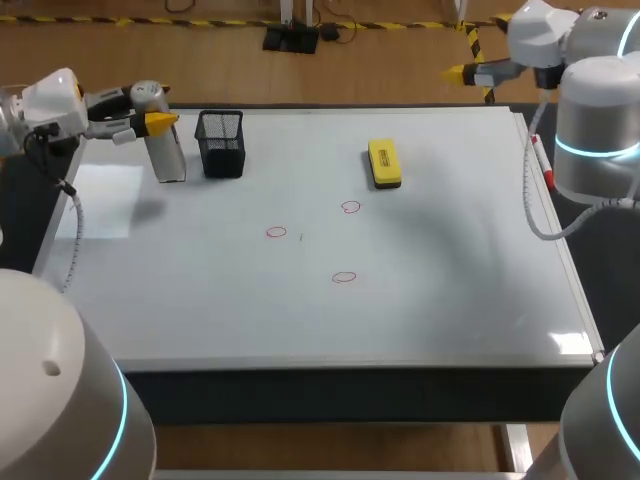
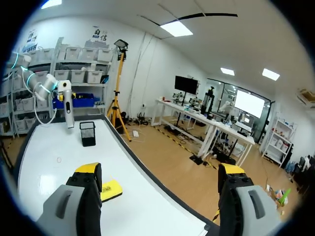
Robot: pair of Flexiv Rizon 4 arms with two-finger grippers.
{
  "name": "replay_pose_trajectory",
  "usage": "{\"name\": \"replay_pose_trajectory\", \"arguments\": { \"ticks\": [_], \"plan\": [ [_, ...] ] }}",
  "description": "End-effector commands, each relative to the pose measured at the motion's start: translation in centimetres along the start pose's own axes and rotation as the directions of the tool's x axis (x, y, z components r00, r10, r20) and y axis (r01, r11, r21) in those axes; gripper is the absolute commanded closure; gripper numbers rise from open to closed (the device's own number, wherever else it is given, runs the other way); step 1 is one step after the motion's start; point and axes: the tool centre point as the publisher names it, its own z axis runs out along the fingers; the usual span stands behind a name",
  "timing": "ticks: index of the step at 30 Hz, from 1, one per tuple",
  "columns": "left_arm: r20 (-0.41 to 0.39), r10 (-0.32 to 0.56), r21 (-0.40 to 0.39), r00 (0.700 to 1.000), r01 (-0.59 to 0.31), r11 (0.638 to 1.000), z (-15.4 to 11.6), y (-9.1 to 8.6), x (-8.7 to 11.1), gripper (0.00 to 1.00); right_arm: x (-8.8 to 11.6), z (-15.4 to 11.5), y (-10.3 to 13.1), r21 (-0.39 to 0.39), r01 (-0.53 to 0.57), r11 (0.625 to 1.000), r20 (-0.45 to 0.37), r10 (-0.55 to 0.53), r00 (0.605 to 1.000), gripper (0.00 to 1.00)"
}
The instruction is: Pick up the inspection probe, press it on each red-marked spot on the whiteboard one by one, put down the probe, pick up the eraser, and wipe off all the red marks.
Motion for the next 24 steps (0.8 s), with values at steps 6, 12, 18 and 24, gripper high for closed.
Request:
{"name": "replay_pose_trajectory", "arguments": {
  "ticks": [6,12,18,24],
  "plan": [
    [0.001,0.001,0.000,1.000,-0.001,1.000,0.0,-0.1,0.0,1.00,0.8,1.6,-0.3,0.143,0.448,0.883,-0.433,-0.351,0.830,0.00],
    [0.001,0.001,0.000,1.000,-0.001,1.000,0.0,-0.1,0.0,1.00,2.6,2.6,-0.7,0.132,0.698,0.703,-0.657,-0.466,0.593,0.00],
    [0.001,0.001,0.000,1.000,-0.001,1.000,0.0,-0.1,0.0,1.00,3.9,3.6,-0.9,0.064,0.858,0.510,-0.775,-0.515,0.365,0.00],
    [0.001,0.001,0.000,1.000,-0.001,1.000,0.0,-0.1,0.0,1.00,4.5,4.6,-1.7,-0.056,0.970,0.236,-0.850,-0.521,0.077,0.00]
  ]
}}
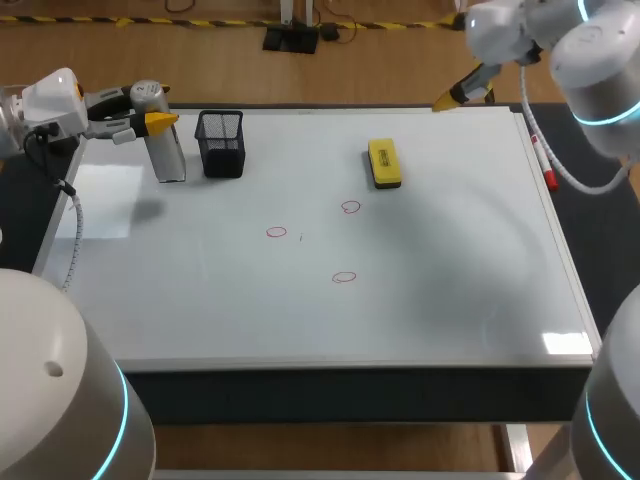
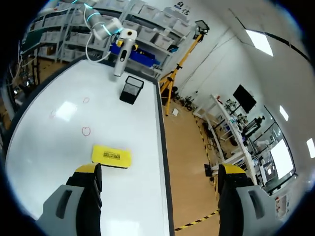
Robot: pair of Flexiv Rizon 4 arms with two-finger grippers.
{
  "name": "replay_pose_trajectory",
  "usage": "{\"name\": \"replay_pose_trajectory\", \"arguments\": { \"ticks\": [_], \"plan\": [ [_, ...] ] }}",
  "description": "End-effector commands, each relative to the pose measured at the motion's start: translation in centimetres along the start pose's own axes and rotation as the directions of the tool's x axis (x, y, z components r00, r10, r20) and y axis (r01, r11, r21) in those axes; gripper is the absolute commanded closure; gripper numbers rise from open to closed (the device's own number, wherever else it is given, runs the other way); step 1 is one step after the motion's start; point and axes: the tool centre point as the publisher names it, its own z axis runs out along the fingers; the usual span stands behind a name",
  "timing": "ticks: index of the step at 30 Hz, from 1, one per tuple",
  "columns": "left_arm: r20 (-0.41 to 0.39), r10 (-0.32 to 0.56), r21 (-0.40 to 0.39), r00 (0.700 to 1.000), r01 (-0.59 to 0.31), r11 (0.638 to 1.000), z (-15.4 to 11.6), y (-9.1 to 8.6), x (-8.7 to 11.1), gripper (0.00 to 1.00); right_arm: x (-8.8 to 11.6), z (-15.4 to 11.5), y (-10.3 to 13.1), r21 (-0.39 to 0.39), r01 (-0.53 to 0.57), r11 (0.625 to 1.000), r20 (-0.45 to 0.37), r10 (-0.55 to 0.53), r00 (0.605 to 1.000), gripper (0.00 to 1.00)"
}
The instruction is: Pick up the inspection probe, press it on each red-marked spot on the whiteboard one by one, put down the probe, pick up the eraser, and wipe off all the red marks.
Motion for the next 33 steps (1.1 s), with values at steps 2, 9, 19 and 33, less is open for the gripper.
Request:
{"name": "replay_pose_trajectory", "arguments": {
  "ticks": [2,9,19,33],
  "plan": [
    [0.001,0.001,0.001,1.000,-0.001,1.000,0.0,-0.1,0.0,1.00,-0.1,1.1,0.2,0.101,0.716,0.691,-0.631,-0.511,0.583,0.00],
    [0.001,0.001,0.001,1.000,-0.001,1.000,0.0,-0.1,0.0,1.00,1.3,1.6,0.1,-0.051,0.817,0.575,-0.762,-0.551,0.340,0.00],
    [0.001,0.001,0.001,1.000,-0.001,1.000,0.0,-0.1,0.0,1.00,2.7,1.9,0.4,-0.222,0.831,0.511,-0.818,-0.561,0.126,0.00],
    [0.001,0.001,0.001,1.000,-0.001,1.000,0.0,-0.1,0.0,1.00,3.5,2.0,0.6,-0.269,0.822,0.502,-0.819,-0.568,0.079,0.00]
  ]
}}
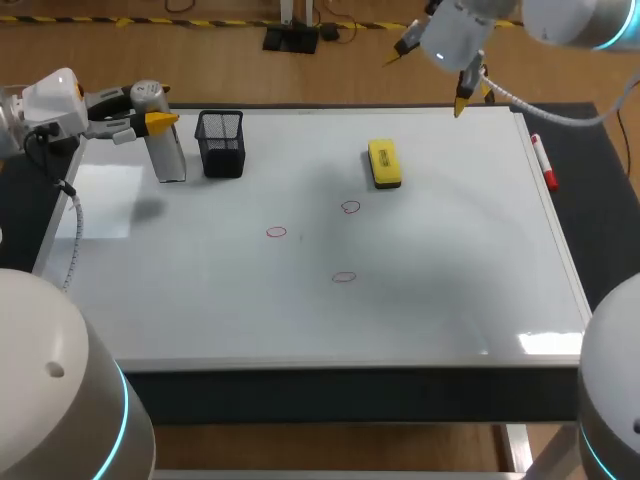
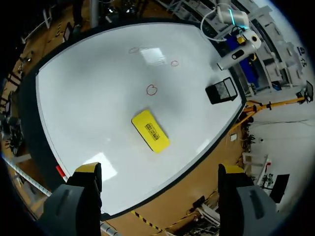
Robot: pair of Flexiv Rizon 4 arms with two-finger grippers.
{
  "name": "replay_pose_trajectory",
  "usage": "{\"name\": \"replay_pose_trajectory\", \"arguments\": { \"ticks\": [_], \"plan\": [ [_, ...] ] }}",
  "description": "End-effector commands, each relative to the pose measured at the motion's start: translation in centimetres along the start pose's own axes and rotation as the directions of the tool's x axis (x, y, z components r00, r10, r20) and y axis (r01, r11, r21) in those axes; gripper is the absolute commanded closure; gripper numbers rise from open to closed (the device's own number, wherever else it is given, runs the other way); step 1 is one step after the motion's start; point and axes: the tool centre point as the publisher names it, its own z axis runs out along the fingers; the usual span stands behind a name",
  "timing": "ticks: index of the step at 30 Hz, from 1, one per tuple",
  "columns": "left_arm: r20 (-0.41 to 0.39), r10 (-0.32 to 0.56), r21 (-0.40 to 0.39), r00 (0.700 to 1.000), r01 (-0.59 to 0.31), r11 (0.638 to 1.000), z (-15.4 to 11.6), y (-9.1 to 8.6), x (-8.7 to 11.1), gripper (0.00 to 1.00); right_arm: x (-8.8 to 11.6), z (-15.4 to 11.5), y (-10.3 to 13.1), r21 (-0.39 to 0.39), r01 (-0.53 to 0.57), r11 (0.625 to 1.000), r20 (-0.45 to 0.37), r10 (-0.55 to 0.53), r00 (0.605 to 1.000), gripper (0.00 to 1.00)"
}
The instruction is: Pick up the inspection probe, press it on each red-marked spot on the whiteboard one by one, put down the probe, pick up the eraser, and wipe off all the red marks.
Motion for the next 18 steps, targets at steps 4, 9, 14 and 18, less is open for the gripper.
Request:
{"name": "replay_pose_trajectory", "arguments": {
  "ticks": [4,9,14,18],
  "plan": [
    [0.001,0.001,0.000,1.000,-0.001,1.000,0.0,-0.1,0.0,1.00,-0.4,-0.3,-0.4,-0.069,0.250,0.966,-0.463,-0.253,0.849,0.00],
    [0.001,0.001,0.000,1.000,-0.001,1.000,0.0,-0.1,0.0,1.00,-0.4,-0.3,-0.4,-0.069,0.250,0.966,-0.463,-0.253,0.849,0.00],
    [0.001,0.001,0.000,1.000,-0.001,1.000,0.0,-0.1,0.0,1.00,-0.3,0.4,-0.3,-0.115,0.272,0.955,-0.442,-0.295,0.847,0.00],
    [0.001,0.001,0.000,1.000,-0.001,1.000,0.0,-0.1,0.0,1.00,0.1,2.0,-0.1,-0.139,0.298,0.944,-0.467,-0.328,0.821,0.00]
  ]
}}
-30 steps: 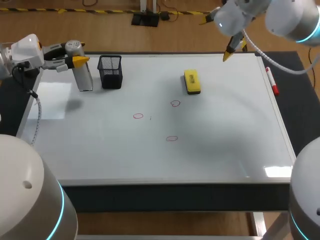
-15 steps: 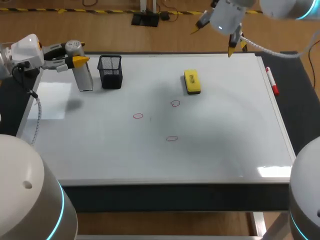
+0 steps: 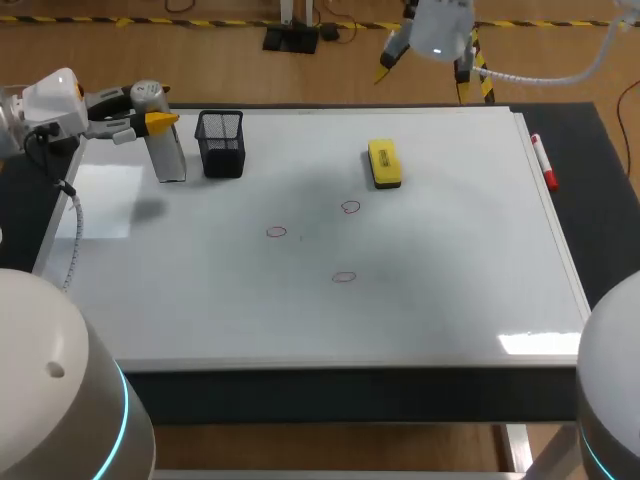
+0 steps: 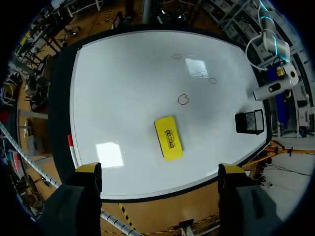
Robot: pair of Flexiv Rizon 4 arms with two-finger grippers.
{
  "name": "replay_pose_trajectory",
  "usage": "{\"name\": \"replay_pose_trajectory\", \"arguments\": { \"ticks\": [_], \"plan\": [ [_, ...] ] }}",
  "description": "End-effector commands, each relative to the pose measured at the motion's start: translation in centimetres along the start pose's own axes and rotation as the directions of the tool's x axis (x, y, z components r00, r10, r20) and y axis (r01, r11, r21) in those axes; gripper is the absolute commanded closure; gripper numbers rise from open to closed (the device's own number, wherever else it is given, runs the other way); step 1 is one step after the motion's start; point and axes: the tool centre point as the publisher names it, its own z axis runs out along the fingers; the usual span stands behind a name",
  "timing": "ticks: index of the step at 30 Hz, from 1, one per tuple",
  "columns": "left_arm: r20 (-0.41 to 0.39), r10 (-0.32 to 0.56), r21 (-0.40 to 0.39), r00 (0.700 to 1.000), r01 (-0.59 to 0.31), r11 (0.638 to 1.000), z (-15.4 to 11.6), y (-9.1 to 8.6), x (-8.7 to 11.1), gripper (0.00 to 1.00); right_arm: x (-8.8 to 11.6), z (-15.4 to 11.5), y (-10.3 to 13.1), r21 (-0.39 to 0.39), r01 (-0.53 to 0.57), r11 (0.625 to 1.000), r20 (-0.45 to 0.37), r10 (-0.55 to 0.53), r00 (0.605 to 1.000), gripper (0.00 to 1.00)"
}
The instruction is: Pick up the inspection probe, press it on each red-marked spot on the whiteboard one by one, put down the probe, pick up the eraser, and wipe off all the red marks.
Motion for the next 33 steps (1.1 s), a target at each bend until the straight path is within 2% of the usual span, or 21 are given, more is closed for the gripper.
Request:
{"name": "replay_pose_trajectory", "arguments": {
  "ticks": [1,8,17,20,33],
  "plan": [
    [0.001,0.001,0.000,1.000,-0.001,1.000,0.0,-0.1,0.0,1.00,-0.5,1.5,-0.8,-0.023,0.019,1.000,-0.242,-0.024,0.970,0.00],
    [0.001,0.001,0.000,1.000,-0.001,1.000,0.0,-0.1,0.0,1.00,-0.6,4.2,0.0,-0.029,0.115,0.993,-0.210,-0.118,0.970,0.00],
    [0.001,0.001,0.000,1.000,-0.001,1.000,0.0,-0.1,0.0,1.00,-0.9,7.1,1.1,-0.025,0.146,0.989,-0.165,-0.148,0.975,0.00],
    [0.001,0.001,0.000,1.000,-0.001,1.000,0.0,-0.1,0.0,1.00,-1.1,8.0,1.3,-0.045,0.179,0.983,-0.126,-0.184,0.975,0.00],
    [0.001,0.001,0.000,1.000,-0.001,1.000,0.0,-0.1,0.0,1.00,-2.7,10.9,1.9,-0.056,0.180,0.982,-0.125,-0.186,0.975,0.00]
  ]
}}
